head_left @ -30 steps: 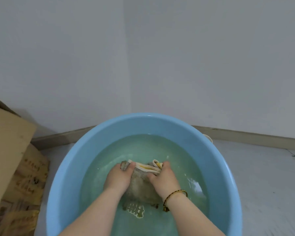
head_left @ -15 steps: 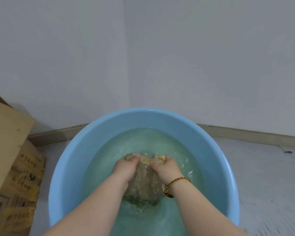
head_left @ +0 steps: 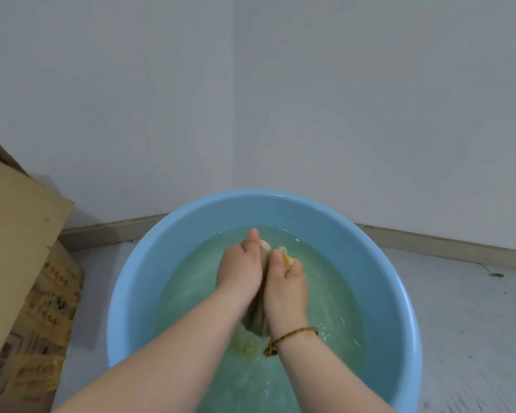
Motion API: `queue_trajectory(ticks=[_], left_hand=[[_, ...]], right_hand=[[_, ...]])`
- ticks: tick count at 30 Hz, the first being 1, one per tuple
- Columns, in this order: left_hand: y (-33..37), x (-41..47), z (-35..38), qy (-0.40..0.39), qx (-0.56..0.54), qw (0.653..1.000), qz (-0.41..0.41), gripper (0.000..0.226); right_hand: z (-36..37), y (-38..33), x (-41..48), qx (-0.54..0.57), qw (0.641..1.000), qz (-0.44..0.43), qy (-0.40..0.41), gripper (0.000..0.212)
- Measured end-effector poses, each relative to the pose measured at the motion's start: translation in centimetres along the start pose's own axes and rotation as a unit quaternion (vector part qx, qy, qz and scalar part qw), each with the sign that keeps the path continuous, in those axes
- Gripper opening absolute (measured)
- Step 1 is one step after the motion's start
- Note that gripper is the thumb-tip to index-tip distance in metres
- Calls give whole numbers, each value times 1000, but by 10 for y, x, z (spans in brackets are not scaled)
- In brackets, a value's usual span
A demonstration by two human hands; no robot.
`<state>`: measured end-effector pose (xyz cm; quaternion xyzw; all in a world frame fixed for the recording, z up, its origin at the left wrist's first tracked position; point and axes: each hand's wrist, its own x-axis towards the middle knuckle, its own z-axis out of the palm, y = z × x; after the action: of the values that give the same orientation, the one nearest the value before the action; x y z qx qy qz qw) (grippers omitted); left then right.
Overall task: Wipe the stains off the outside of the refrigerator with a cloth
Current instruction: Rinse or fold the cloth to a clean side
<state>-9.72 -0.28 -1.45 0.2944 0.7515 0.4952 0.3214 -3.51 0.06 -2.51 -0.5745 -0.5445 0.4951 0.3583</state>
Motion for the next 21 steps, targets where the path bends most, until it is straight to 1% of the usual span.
queue_trajectory(ticks=[2, 3, 4, 7, 8, 10, 12, 15, 17, 19, 21], left_hand=[[-1, 4, -2, 14, -44, 999, -24, 50], [-1, 3, 0, 9, -51, 998, -26, 48], [-1, -2, 1, -5, -48, 999, -18, 46], [-1, -16, 5, -55, -25, 998, 4, 47], [-2, -14, 4, -56, -23, 998, -2, 47], [-8, 2, -1, -25, -39, 998, -43, 47], [-18, 9, -1, -12, -83, 993, -86, 48], [-23, -5, 6, -53, -126, 982, -128, 42], [-22, -7, 7, -85, -136, 978, -130, 40], [-23, 3, 0, -93, -124, 980, -125, 38], [-29, 15, -10, -108, -111, 978, -138, 44]], right_hand=[[-1, -2, -8, -25, 999, -38, 10, 29], [-2, -4, -2, -40, 998, -47, 6, 27], [-4, -4, 7, -42, 998, -42, 2, 25], [-7, -2, 19, -1, 1000, 10, 25, 31], [-6, 2, 14, 7, 1000, 19, 22, 28], [0, 8, 0, 6, 1000, 12, 8, 25], [2, 6, -7, -44, 999, -21, -21, 30], [-5, 5, 15, -126, 991, -26, -31, 26], [-13, 10, 33, -170, 985, -4, -30, 32], [-20, 13, 44, -199, 979, 9, -49, 36], [-27, 16, 48, -218, 972, -4, -83, 30]])
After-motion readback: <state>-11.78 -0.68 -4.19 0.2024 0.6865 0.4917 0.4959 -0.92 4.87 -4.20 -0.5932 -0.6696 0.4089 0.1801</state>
